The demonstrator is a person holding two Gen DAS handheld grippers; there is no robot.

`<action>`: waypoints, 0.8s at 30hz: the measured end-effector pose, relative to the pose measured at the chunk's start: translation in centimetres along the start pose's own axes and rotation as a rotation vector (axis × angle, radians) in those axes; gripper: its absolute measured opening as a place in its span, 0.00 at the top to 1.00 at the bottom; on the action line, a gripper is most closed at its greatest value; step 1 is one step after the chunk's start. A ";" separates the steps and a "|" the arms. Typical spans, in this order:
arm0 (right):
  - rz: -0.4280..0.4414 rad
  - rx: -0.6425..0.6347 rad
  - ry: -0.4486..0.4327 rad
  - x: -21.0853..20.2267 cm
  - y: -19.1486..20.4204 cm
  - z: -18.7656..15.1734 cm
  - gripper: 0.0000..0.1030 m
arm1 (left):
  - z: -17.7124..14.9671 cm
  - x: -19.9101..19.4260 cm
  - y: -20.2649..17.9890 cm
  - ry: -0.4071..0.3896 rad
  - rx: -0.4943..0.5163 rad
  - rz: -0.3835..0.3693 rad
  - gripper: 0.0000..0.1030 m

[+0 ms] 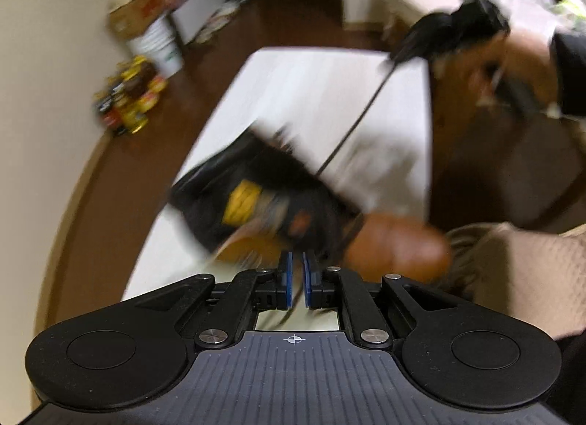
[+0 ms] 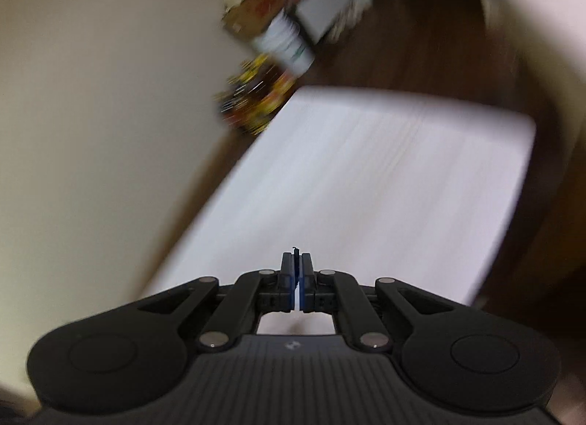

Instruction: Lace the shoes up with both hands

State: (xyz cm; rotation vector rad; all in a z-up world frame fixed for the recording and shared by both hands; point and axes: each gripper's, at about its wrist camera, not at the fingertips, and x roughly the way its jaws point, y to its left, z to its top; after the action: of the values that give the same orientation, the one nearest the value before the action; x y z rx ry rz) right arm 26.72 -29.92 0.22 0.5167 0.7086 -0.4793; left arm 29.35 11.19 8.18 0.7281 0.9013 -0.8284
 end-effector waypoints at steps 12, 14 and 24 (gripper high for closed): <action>-0.010 -0.450 0.035 0.5 5.4 -0.1 0.82 | -2.3 3.6 -1.9 0.013 0.051 0.059 0.83; 0.137 -0.585 0.080 0.0 7.9 -2.2 0.81 | -2.1 4.4 -2.7 0.004 0.123 0.047 0.81; 0.568 -1.352 0.098 -1.3 18.8 -13.1 0.80 | -2.3 5.7 -3.7 -0.035 0.254 0.077 0.80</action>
State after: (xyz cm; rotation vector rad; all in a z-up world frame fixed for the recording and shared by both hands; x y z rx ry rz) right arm 30.34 -7.35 -2.09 -0.5462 0.7769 0.5849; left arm 27.46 9.56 1.49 0.9603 0.7394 -0.8937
